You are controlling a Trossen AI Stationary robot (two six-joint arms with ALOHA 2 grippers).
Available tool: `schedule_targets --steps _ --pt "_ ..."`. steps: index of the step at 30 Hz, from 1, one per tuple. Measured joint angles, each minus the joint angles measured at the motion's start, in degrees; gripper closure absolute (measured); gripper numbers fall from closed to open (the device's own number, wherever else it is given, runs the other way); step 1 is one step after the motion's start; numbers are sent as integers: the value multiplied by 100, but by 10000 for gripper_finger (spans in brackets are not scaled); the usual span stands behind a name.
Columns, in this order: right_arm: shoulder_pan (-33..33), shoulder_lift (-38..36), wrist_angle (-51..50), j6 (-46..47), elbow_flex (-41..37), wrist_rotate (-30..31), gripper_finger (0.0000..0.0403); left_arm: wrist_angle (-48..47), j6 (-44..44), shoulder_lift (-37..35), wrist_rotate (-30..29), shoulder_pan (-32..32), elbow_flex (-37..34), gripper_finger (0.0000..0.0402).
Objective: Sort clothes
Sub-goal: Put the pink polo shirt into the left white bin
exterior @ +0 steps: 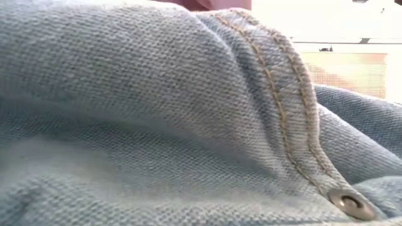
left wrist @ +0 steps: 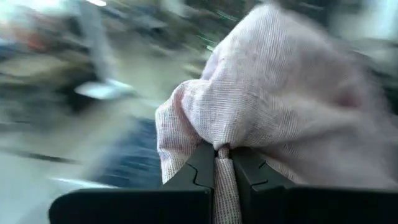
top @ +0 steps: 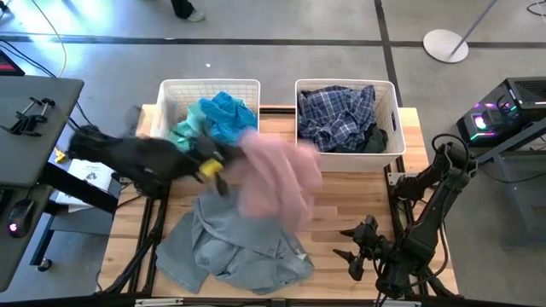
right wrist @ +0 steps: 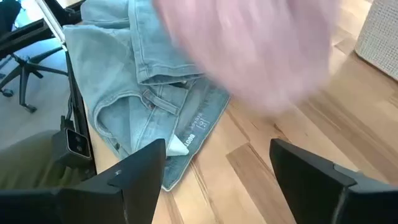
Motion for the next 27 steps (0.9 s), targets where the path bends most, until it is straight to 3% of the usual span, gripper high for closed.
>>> schedule_targets --steps 6,9,11,15,19,24,27 --pt "-23 0 48 -165 0 25 126 718 2393 -1116 -2999 -79 -2 401" --pt "-51 -1 49 -185 0 55 126 1198 3558 -1405 -3695 182 2 401" --pt "-68 0 34 -185 0 78 126 1295 4012 -1521 -3801 478 4 401" --pt "-192 -1 36 -383 0 105 126 1215 4379 -1575 -3772 1399 1 402" --pt "-368 0 38 -531 0 74 126 394 3541 -1592 -3307 2278 -255 401" --pt "-532 0 77 -661 0 -31 126 -1411 1262 -1498 -1743 3351 -1154 401" --pt "-572 -1 160 -802 0 -77 126 -1796 50 -1302 -313 4041 -2060 401"
